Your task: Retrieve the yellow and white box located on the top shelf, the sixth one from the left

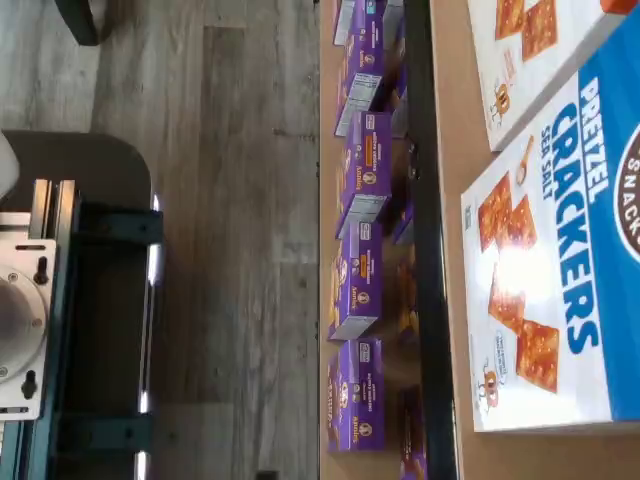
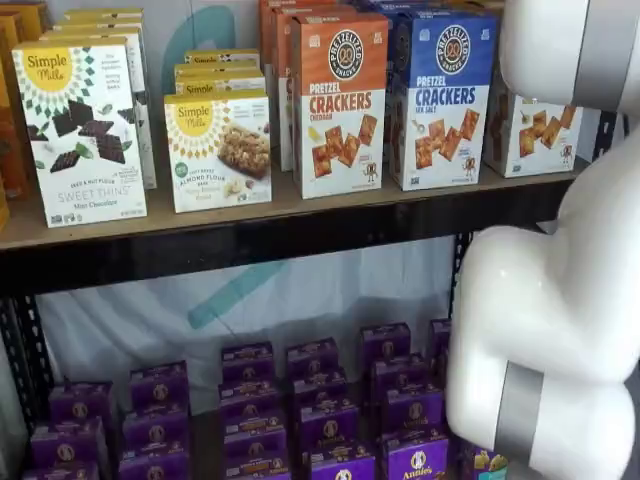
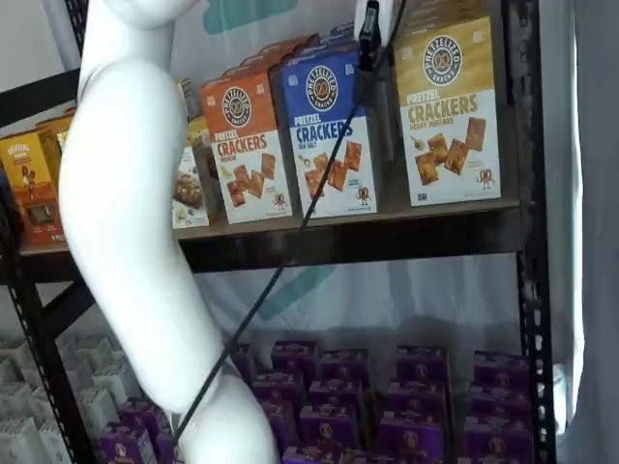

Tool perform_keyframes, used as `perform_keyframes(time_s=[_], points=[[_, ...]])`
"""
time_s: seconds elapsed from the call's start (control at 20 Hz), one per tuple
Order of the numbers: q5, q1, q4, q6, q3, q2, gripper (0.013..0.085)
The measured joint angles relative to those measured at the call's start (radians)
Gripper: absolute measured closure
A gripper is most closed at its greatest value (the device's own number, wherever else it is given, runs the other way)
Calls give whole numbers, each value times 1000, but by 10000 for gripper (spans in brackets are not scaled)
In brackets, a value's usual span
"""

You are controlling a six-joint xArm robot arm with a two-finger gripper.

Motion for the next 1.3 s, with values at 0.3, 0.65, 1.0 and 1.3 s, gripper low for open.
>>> perform_keyframes(time_s=[0.3, 0.65, 1.0, 1.3], points=[[-4, 33, -71, -4, 23, -30, 130], [-34, -40, 78, 4, 60, -66, 130], [-158, -100, 247, 20, 110, -103, 130], [-279, -50, 199, 7, 91, -91, 130]])
